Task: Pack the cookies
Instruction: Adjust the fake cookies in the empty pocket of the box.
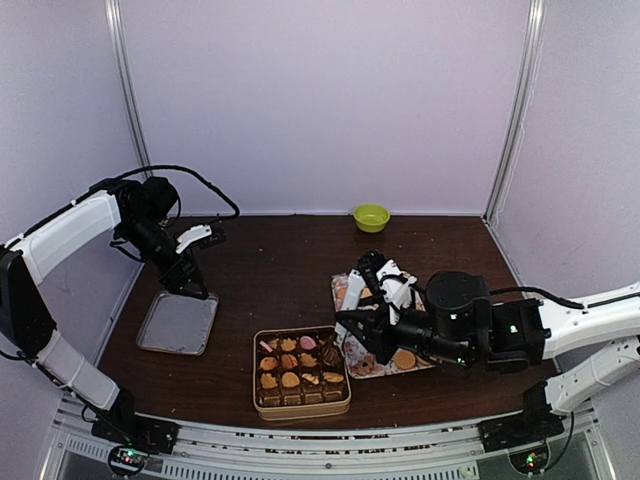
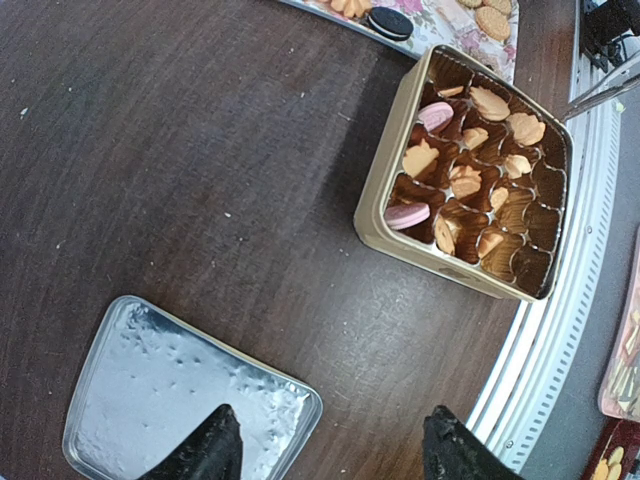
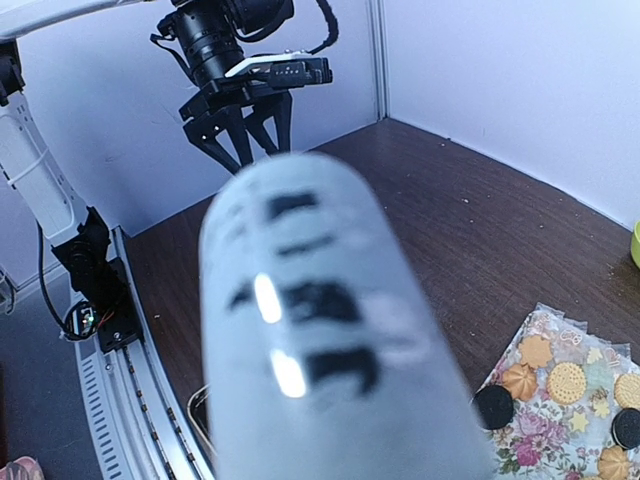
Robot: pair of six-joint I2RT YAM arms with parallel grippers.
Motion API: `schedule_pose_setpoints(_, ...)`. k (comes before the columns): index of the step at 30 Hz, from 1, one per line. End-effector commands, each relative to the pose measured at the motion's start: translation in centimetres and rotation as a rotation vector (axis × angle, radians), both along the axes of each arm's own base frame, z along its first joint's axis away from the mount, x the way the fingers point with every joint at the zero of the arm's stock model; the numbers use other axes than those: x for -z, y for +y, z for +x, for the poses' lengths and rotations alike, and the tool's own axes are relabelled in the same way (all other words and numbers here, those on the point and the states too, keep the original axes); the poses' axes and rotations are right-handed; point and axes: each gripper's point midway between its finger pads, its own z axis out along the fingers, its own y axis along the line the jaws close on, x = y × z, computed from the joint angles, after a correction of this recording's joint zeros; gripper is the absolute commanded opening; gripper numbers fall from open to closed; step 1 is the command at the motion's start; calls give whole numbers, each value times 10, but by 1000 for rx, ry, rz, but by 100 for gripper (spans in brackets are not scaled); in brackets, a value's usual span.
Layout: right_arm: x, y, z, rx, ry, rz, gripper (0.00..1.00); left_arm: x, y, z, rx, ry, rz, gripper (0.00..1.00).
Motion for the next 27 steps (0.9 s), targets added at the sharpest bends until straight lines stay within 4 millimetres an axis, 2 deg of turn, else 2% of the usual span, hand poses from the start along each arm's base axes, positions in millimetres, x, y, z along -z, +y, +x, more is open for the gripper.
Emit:
schedule_pose_setpoints(1,-6,8,-11,-67,15,38,25,-12,-1,-1,12,-26,-23,64)
schedule_pose_setpoints(5,2,16,-18,-118,38,23,25,-11,-2,-2,14,-17,-26,64)
schedule_pose_setpoints(9,12,16,-17,-111,42,-1,24,-12,-2,-4,23,-15,-29,64)
schedule_pose_setpoints(19,32,17,-5,-81,56,-53,24,-12,-2,-5,30,-12,-28,64)
schedule_pose_setpoints(27,39,7,10,-32,52,-61,23,-12,-2,-4,30,-11,-26,63)
